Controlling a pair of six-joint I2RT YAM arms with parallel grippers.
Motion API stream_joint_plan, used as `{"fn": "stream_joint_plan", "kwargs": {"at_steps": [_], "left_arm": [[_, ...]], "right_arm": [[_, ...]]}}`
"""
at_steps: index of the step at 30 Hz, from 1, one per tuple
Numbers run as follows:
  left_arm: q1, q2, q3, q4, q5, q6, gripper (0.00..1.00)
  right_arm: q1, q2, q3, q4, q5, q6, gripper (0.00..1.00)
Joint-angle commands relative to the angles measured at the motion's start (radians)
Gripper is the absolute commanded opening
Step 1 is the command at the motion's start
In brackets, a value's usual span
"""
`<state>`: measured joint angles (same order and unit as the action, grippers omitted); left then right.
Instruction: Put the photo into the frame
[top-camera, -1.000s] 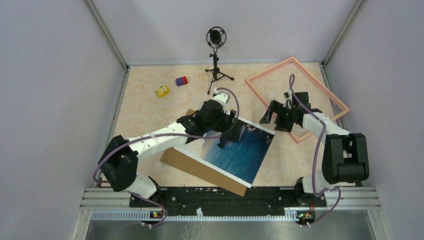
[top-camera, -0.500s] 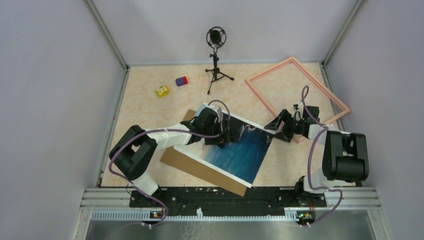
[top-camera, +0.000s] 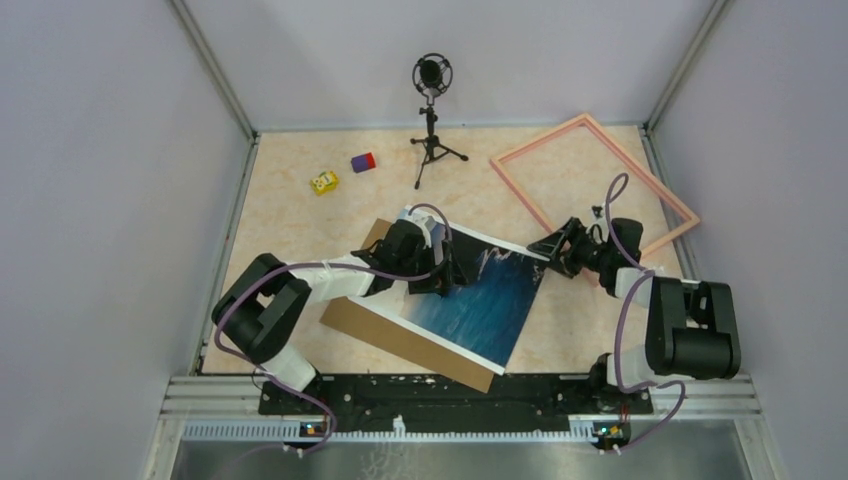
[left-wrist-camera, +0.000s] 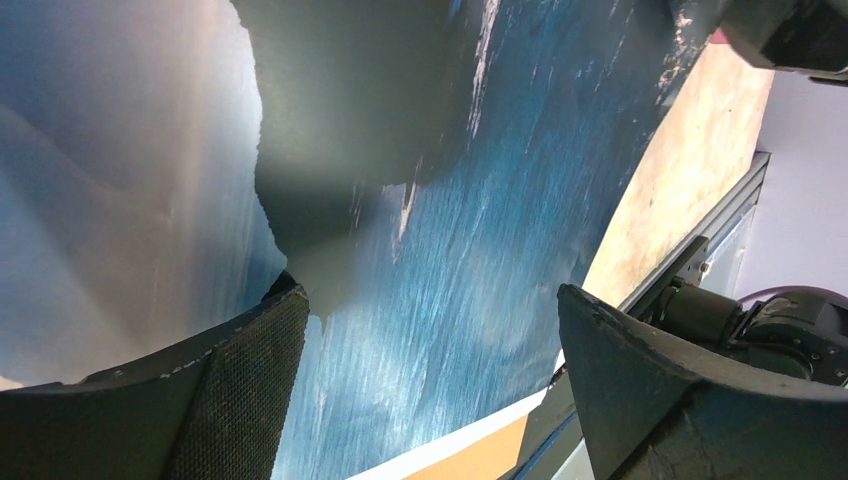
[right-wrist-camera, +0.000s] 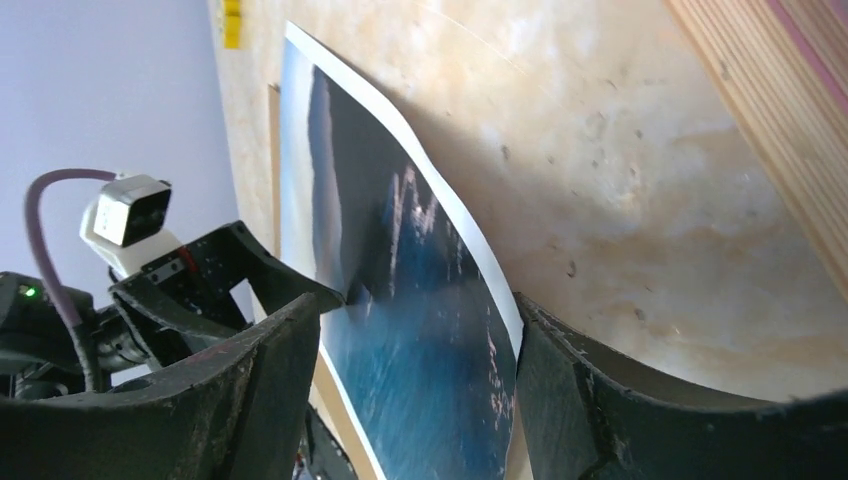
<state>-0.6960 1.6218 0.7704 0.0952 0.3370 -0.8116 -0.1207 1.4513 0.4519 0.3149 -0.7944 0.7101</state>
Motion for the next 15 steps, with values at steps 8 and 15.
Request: {"fn": "stream_joint_plan", "kwargs": {"at_steps": [8, 15], "left_arm": [[0.019, -0.026, -0.045, -0.054, -0.011, 0.071, 0.98], [0.019, -0.015, -0.037, -0.031, 0.014, 0.081, 0.98]], "right_arm": [[0.021, -0.067, 0.025, 0.023, -0.059, -0.082, 0.55], [0.069, 0.027, 0.049, 0.075, -0.096, -0.101, 0.43]]}}
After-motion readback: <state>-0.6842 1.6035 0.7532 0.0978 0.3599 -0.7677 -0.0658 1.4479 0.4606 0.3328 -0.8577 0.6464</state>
